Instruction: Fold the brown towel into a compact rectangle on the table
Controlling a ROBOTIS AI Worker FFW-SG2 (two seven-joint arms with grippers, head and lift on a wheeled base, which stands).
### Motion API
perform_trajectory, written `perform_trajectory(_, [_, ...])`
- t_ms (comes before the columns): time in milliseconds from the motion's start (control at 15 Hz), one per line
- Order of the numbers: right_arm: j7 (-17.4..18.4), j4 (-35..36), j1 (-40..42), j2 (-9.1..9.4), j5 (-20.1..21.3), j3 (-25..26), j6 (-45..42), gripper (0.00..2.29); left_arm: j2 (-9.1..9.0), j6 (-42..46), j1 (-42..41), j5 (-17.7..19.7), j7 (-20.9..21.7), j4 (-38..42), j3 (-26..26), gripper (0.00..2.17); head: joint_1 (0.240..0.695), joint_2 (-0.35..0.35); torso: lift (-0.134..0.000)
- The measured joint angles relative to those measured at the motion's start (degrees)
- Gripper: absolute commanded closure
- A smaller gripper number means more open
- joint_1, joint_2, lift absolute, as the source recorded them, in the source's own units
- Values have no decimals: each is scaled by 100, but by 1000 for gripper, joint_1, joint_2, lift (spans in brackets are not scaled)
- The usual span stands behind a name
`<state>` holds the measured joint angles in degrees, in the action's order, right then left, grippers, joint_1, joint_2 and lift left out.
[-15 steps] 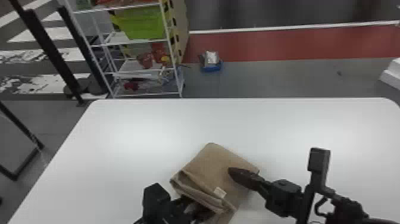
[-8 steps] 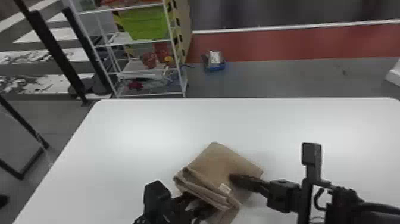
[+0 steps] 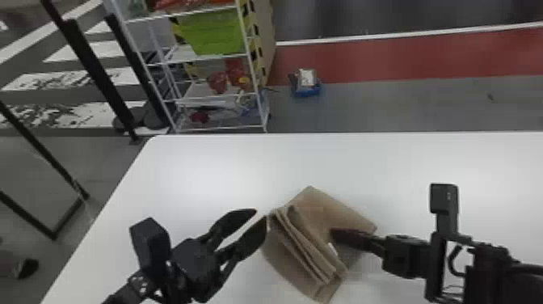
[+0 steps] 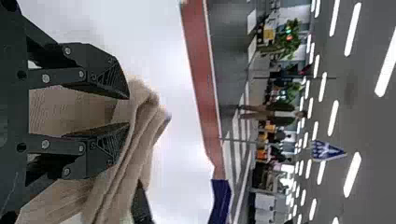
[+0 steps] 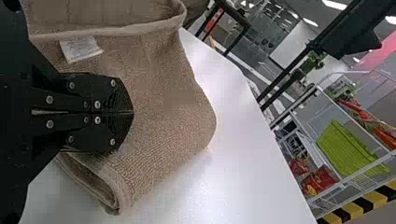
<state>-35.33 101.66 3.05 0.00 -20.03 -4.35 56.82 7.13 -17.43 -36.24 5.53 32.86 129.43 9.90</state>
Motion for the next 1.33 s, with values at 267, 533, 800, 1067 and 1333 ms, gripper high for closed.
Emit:
perform_trajectory(267, [0, -154, -160, 0, 36, 8, 44, 2246, -146, 21, -3, 662, 79, 440, 865, 812, 695, 328, -124])
perform_trajectory(533, [-19, -333, -384, 0, 200, -54, 71, 2246, -159, 6, 190, 473, 142, 220, 568, 812, 695, 302, -124])
perform_trajectory(800, [-909, -642, -884, 0, 698, -145, 138, 2243, -151, -27, 450, 273, 150, -172, 281, 812, 695, 286, -124])
perform_trajectory(1067, [-1324, 298, -554, 0, 574, -16, 244, 2243, -132, -486, 727, 134, 252, -295, 272, 812, 695, 294, -124])
perform_trajectory(1333, [-826, 2337, 583, 0, 387, 801, -180, 2243, -138, -838, 1121, -104, 339, -926, 266, 812, 695, 238, -124])
